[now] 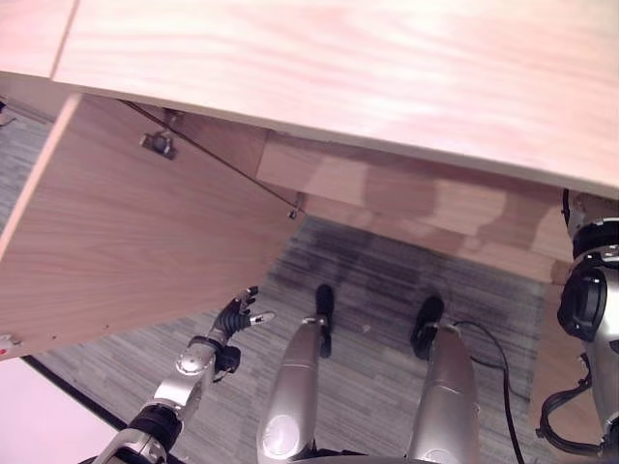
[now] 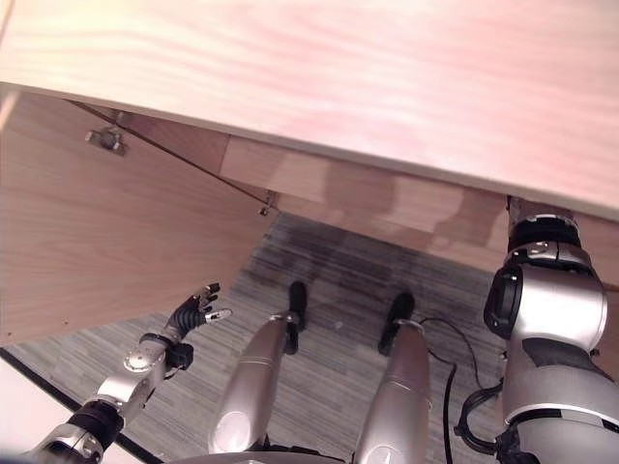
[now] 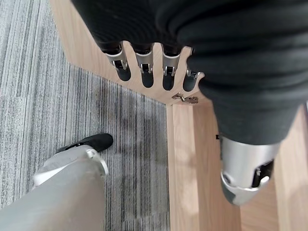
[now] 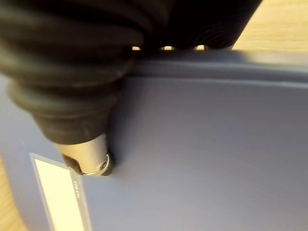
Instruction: Put the empty folder in the office cabinet
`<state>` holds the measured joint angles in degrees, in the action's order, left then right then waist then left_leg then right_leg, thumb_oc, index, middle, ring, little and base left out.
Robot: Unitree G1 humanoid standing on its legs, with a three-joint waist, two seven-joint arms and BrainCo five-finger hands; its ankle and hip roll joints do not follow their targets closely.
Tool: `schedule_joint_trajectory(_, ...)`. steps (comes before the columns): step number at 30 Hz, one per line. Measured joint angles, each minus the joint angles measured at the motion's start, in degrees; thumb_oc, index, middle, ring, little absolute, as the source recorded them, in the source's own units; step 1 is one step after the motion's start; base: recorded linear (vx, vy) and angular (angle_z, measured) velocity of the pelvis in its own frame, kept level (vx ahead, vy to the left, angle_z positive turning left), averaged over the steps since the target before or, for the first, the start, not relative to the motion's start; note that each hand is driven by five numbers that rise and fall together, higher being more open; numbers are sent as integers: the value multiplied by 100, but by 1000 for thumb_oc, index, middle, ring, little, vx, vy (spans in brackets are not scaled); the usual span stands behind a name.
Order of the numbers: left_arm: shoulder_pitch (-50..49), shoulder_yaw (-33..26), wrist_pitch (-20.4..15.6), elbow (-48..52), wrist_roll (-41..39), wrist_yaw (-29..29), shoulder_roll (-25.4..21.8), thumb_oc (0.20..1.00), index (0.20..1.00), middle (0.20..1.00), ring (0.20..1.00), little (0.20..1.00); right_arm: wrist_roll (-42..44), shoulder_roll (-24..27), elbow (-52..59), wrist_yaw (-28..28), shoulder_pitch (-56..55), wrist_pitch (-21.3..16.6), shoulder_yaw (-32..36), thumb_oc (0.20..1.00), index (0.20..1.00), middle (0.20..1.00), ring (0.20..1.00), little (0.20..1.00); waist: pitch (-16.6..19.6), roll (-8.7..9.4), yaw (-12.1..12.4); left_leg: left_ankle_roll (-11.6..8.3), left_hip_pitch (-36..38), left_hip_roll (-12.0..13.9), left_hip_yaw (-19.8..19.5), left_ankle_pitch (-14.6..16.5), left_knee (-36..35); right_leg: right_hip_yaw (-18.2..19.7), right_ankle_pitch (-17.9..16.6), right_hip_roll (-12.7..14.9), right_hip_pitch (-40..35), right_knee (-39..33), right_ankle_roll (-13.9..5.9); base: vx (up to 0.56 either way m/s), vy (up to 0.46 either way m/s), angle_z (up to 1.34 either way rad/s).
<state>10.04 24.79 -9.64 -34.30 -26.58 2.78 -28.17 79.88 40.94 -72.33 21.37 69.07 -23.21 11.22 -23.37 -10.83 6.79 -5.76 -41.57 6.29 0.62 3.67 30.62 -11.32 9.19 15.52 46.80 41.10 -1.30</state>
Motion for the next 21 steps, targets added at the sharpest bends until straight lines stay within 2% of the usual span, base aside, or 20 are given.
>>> schedule_joint_trajectory(4,63,49,-3,55,-11,-49,-143,1000,1000,1000,1000,1000,5,5,-19,194,447,-54,-62,200,200,200,200,200,-123,17,-14,2,-467,1,12,198,558,146,121,48,443,436,-23,-31,18,-5)
schedule_joint_trajectory(8,62,51,-14,82,-12,-118,-152,1000,1000,1000,1000,1000,1,6,-19,304,451,-129,-381,200,200,200,200,200,-123,14,-8,12,-696,-10,0,206,720,189,128,67,653,548,-10,-31,15,1)
schedule_joint_trajectory(21,-17,32,-21,267,-175,-214,-167,1000,1000,1000,1000,1000,-21,-155,-254,101,171,-28,-409,200,200,200,200,200,-94,21,-18,19,-970,-20,-7,241,876,238,124,78,905,658,-10,0,0,0)
